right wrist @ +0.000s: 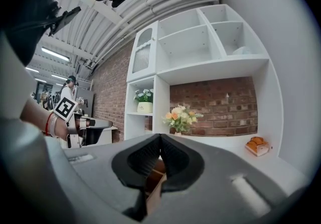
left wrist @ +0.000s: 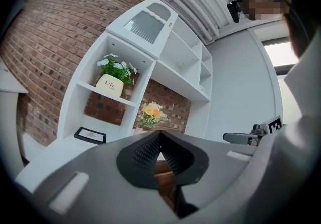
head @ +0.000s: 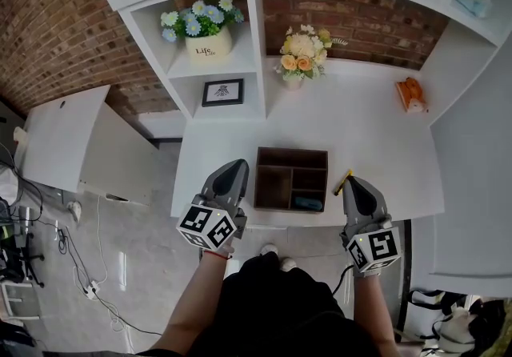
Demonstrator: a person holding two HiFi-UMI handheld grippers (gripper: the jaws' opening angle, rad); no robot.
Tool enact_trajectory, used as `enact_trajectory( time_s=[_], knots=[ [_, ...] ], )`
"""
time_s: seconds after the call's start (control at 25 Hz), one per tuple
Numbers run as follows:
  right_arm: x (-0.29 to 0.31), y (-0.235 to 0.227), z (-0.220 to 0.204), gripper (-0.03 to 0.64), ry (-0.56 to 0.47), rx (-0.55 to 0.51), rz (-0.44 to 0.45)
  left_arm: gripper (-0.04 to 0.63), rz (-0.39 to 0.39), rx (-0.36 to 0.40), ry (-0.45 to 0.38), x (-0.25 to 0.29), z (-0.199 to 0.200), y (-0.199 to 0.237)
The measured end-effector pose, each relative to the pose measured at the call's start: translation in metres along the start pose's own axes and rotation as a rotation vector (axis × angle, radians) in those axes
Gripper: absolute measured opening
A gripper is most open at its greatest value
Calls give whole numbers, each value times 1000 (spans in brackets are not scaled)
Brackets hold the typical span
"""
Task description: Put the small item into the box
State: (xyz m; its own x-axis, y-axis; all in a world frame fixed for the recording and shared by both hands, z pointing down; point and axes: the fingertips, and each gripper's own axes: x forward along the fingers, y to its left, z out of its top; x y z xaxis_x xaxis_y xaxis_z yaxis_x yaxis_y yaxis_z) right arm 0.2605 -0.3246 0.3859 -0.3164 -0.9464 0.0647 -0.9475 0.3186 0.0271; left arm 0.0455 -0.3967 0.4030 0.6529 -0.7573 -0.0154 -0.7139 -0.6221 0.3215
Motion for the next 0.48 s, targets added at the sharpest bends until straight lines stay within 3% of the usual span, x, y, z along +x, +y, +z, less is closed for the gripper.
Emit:
enact_trajectory(
  time_s=[0.48],
  knots=[
    [4, 1, 10, 2, -28, -2, -8, 3, -20, 2, -28, 4, 13, -1]
  ],
)
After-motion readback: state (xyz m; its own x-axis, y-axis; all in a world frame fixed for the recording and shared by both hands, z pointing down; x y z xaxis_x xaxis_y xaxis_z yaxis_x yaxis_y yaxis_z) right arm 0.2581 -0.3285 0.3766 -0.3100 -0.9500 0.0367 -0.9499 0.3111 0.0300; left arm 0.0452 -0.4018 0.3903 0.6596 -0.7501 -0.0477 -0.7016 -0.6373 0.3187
